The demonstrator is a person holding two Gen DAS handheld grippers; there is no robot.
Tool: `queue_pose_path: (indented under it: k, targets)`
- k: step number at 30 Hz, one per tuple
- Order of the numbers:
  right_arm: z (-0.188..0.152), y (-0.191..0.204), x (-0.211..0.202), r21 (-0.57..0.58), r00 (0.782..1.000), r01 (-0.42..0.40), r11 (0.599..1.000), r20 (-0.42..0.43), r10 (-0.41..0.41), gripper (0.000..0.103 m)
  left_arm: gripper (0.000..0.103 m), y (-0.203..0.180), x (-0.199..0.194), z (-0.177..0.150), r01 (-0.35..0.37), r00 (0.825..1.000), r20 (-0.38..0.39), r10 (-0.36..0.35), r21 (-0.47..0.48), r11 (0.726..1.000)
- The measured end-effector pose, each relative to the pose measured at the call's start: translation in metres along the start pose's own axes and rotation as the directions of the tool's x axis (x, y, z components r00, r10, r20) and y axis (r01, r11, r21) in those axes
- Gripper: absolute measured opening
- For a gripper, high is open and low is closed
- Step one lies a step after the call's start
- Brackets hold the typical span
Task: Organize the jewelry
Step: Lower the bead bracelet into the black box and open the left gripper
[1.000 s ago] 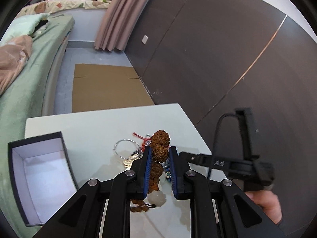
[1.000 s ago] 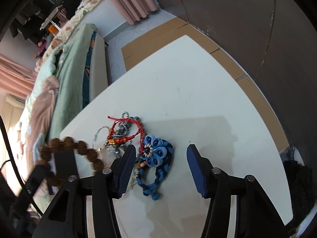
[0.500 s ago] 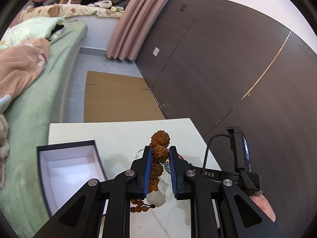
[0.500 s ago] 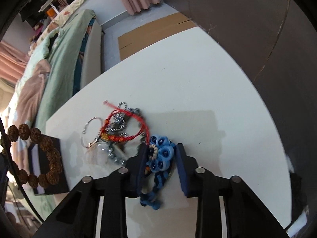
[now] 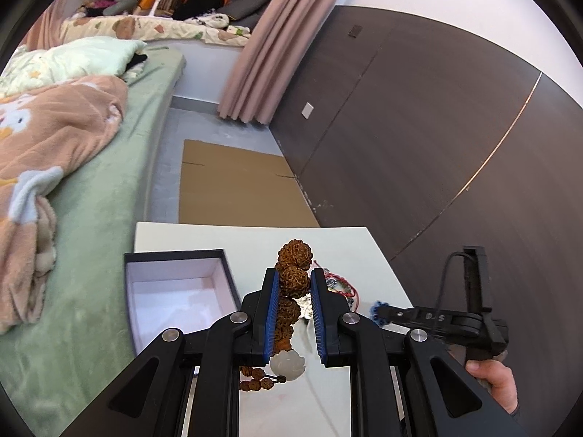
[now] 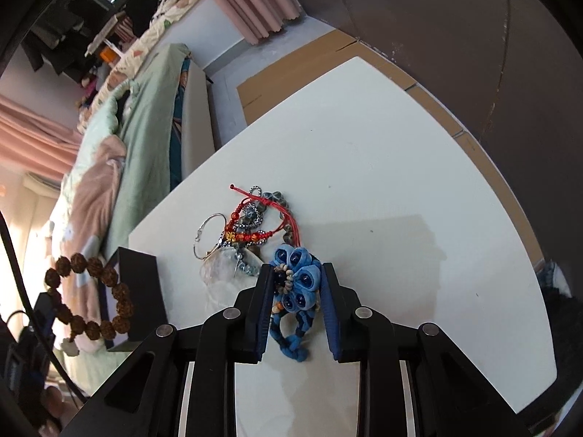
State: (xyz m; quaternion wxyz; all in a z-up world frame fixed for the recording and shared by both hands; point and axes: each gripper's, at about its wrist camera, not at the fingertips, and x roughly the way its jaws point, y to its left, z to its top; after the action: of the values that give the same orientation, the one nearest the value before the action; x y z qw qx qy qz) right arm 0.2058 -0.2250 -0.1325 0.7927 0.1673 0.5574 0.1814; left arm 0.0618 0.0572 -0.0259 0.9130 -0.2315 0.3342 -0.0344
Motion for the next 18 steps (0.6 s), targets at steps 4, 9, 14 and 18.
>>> queue_pose_path:
  k: [4,9,14,18]
  targets:
    - [-0.007,0.007,-0.015,-0.005,0.997,-0.056,0.998,0.054,0.056,0.026,0.018,0.01,-0.014,-0.002,-0.019,1.0,0.023,0.02,-0.018,1.0]
    - [-0.015,0.017,-0.032,-0.029,0.985,-0.114,0.993,0.126,0.117,0.026,0.018,0.024,-0.026,-0.004,-0.068,0.994,0.079,0.073,-0.063,0.996]
    - [-0.021,0.029,-0.032,-0.037,0.976,-0.16,0.986,0.145,0.164,0.026,0.019,0.045,-0.023,-0.002,-0.087,0.992,0.083,0.099,-0.138,0.987]
    - [-0.027,0.043,-0.031,-0.063,0.966,-0.206,0.977,0.149,0.213,0.026,0.021,0.059,-0.02,0.0,-0.136,0.988,0.049,0.148,-0.201,0.97]
